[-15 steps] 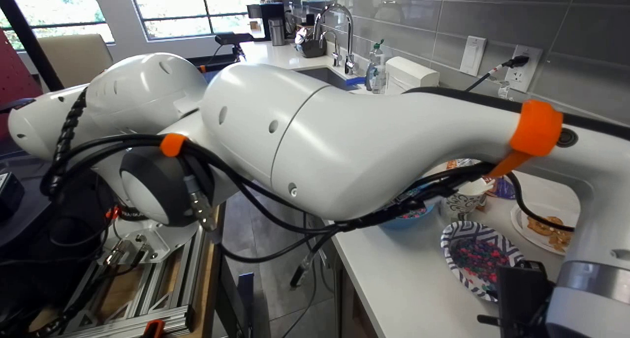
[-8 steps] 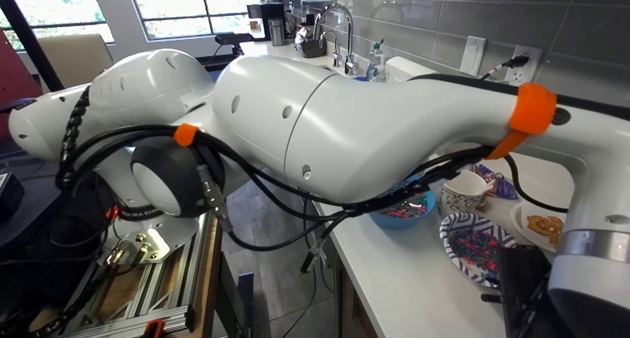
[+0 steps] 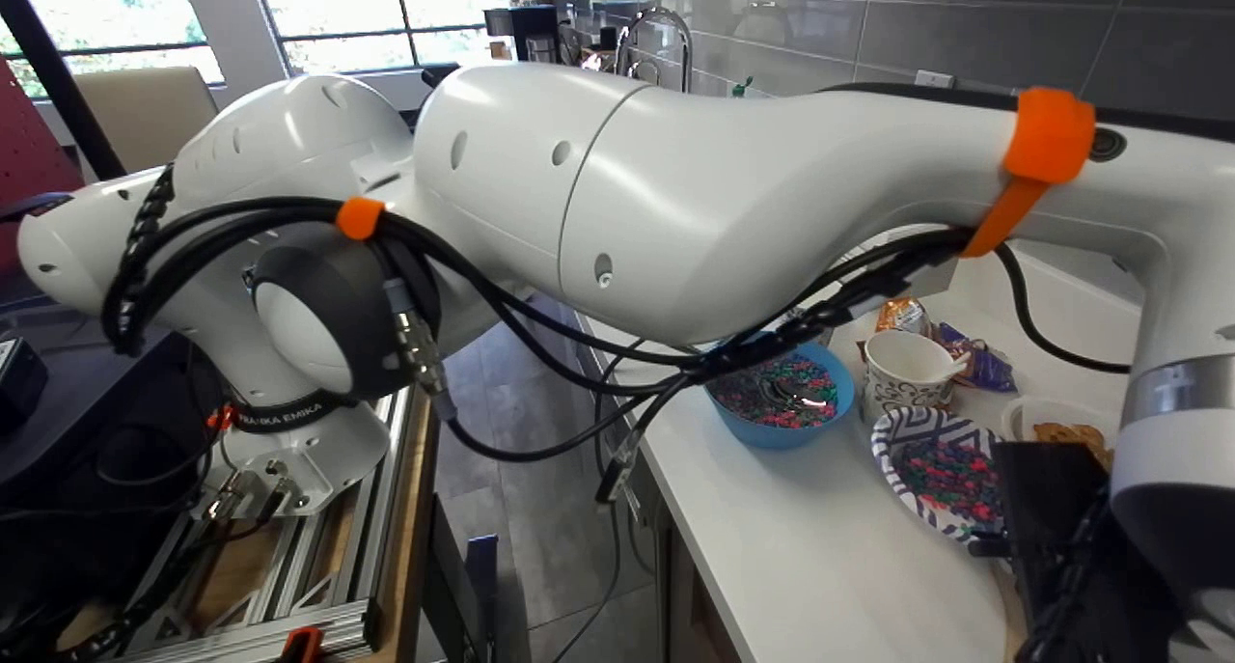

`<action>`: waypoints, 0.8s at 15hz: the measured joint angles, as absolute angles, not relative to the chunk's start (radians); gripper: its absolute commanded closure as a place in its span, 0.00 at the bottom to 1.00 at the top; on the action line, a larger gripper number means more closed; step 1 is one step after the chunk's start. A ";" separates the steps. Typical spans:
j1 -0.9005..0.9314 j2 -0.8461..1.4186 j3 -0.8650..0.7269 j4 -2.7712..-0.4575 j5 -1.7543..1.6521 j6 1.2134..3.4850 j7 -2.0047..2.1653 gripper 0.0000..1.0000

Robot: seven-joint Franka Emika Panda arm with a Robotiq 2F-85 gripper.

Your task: Pour the contents in the white and black bowl on the right into the blue bowl.

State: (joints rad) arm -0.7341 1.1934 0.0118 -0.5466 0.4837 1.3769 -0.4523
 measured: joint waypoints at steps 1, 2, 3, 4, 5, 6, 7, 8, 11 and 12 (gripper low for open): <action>-0.736 1.188 0.010 -0.548 0.484 1.377 -0.453 1.00; -0.738 1.184 0.010 -0.550 0.484 1.377 -0.454 1.00; -0.740 1.181 0.009 -0.551 0.484 1.377 -0.457 1.00; -0.742 1.178 0.009 -0.552 0.484 1.377 -0.459 1.00; -0.743 1.174 0.008 -0.554 0.484 1.377 -0.461 1.00; -0.745 1.171 0.008 -0.555 0.484 1.377 -0.463 1.00; -0.746 1.167 0.008 -0.557 0.484 1.377 -0.465 1.00; -0.747 1.164 0.007 -0.558 0.484 1.377 -0.468 0.98; -0.747 1.155 0.008 -0.563 0.486 1.381 -0.477 0.98; -0.747 1.155 0.008 -0.563 0.486 1.381 -0.478 0.98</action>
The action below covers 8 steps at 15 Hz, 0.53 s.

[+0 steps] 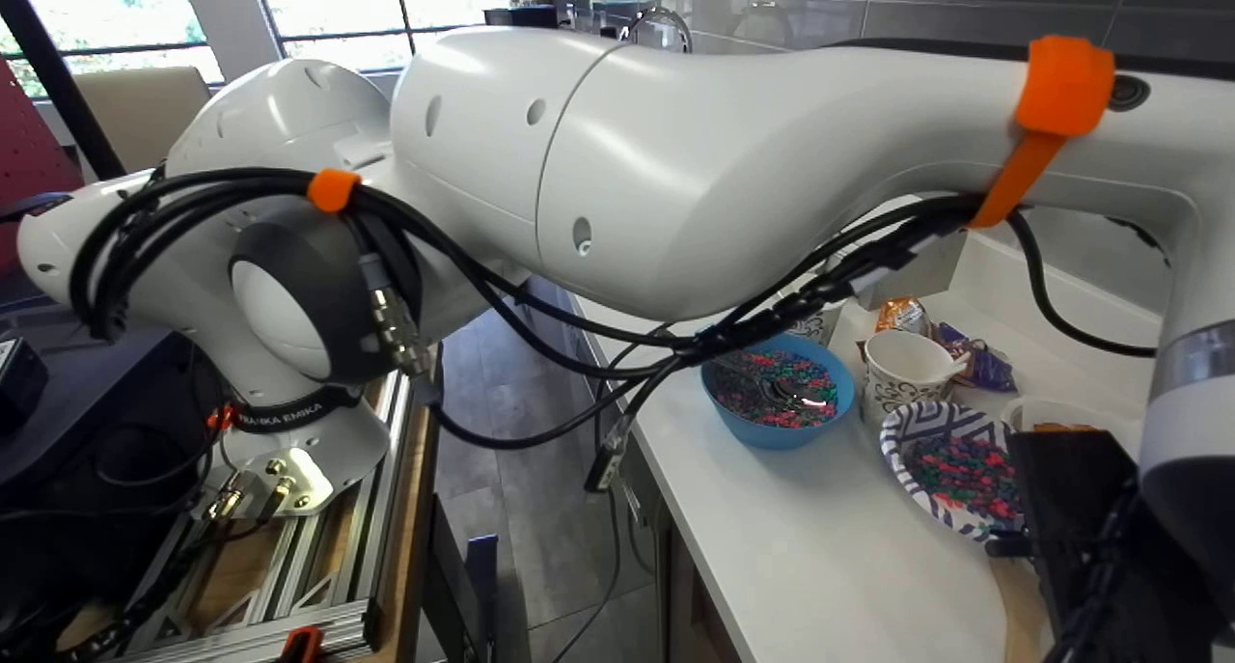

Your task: Pour the contents in the white and black bowl on the right into the blue bowl.

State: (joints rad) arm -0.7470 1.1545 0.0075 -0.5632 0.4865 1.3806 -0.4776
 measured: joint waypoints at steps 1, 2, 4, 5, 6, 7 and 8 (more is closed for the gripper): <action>-0.747 1.154 0.008 -0.564 0.487 1.381 -0.478 1.00; -0.747 1.154 0.008 -0.564 0.487 1.381 -0.478 1.00; -0.743 1.154 0.006 -0.563 0.481 1.381 -0.478 1.00; -0.738 1.154 0.003 -0.563 0.476 1.381 -0.478 1.00; -0.731 1.154 0.000 -0.562 0.471 1.381 -0.478 1.00; -0.722 1.154 -0.003 -0.562 0.464 1.382 -0.480 1.00; -0.711 1.154 -0.008 -0.562 0.455 1.386 -0.483 1.00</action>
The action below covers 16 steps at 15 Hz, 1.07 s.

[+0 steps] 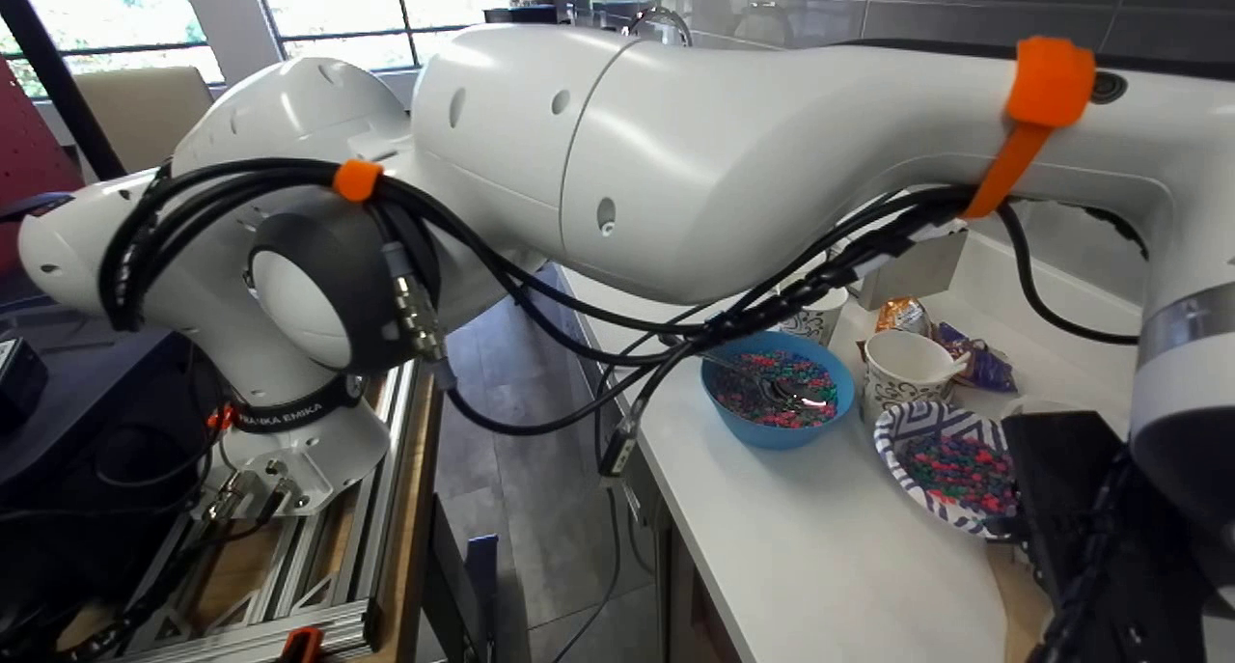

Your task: Pour the contents in the white and black bowl on the right into the blue bowl.

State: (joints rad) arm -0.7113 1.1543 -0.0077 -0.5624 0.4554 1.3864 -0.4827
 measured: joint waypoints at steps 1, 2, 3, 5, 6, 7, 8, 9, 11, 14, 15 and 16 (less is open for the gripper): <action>-0.701 1.154 -0.011 -0.562 0.446 1.390 -0.491 1.00; -0.692 1.154 -0.014 -0.562 0.438 1.393 -0.500 1.00; -0.684 1.154 -0.016 -0.562 0.434 1.396 -0.512 1.00; -0.676 1.154 -0.019 -0.562 0.430 1.400 -0.537 1.00; -0.676 1.154 -0.021 -0.563 0.428 1.401 -0.554 1.00; -0.676 1.154 -0.024 -0.563 0.427 1.401 -0.574 1.00; -0.677 1.155 -0.028 -0.564 0.425 1.401 -0.596 1.00; -0.678 1.155 -0.032 -0.565 0.423 1.401 -0.620 1.00; -0.680 1.156 -0.039 -0.571 0.415 1.406 -0.677 1.00; -0.673 1.156 -0.048 -0.591 0.398 1.447 -0.757 1.00; -0.668 1.155 -0.050 -0.598 0.394 1.467 -0.780 1.00; -0.662 1.154 -0.051 -0.606 0.392 1.485 -0.801 1.00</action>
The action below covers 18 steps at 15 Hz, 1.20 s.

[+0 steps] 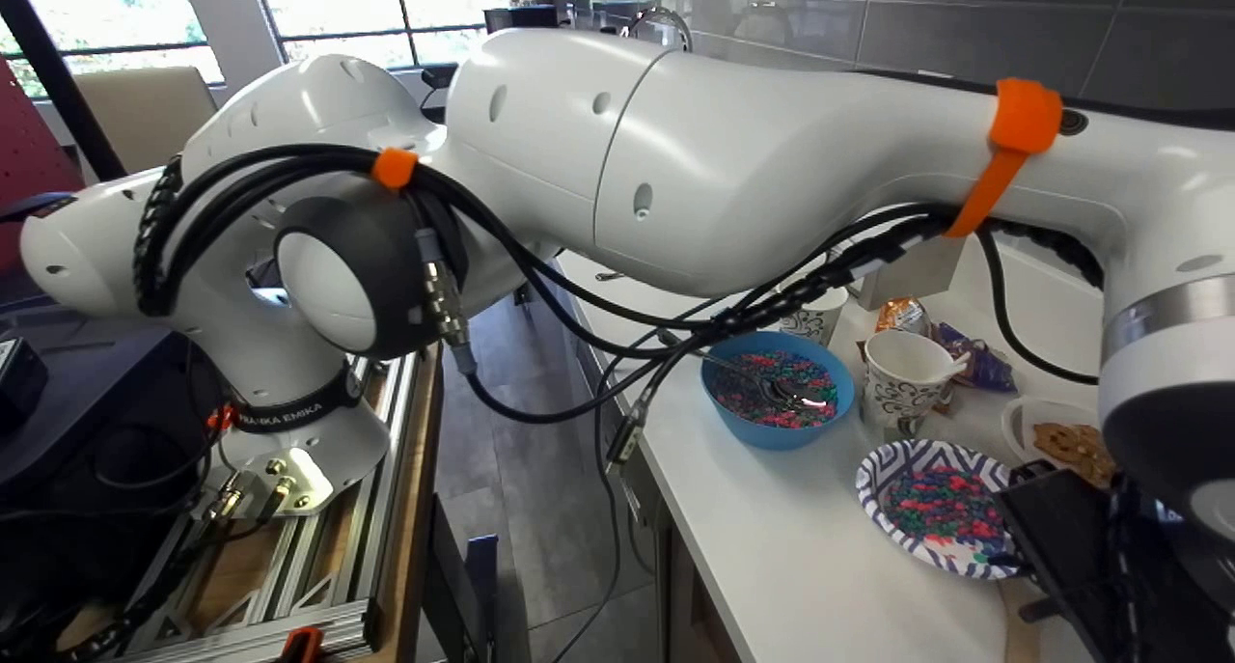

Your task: Pour the contents in the white and black bowl on the right into the blue bowl.

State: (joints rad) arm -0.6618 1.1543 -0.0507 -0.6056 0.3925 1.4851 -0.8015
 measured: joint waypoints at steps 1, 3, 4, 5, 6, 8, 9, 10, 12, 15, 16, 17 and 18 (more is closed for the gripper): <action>-0.655 1.154 -0.051 -0.614 0.392 1.506 -0.824 1.00; -0.640 1.150 -0.051 -0.637 0.390 1.547 -0.867 1.00; -0.632 1.146 -0.051 -0.651 0.390 1.565 -0.890 1.00; -0.626 1.140 -0.051 -0.669 0.390 1.584 -0.913 1.00; -0.621 1.133 -0.051 -0.688 0.390 1.601 -0.934 1.00; -0.614 1.112 -0.051 -0.738 0.390 1.634 -0.979 1.00; -0.611 1.097 -0.051 -0.768 0.390 1.652 -1.001 1.00; -0.609 1.079 -0.051 -0.805 0.390 1.671 -1.023 1.00; -0.603 1.038 -0.051 -0.884 0.390 1.709 -1.064 1.00; -0.591 0.969 -0.051 -1.008 0.390 1.754 -1.114 1.00; -0.588 0.946 -0.051 -1.049 0.390 1.769 -1.124 1.00; -0.585 0.923 -0.051 -1.091 0.391 1.786 -1.130 1.00; -0.584 0.897 -0.050 -1.136 0.394 1.802 -1.131 1.00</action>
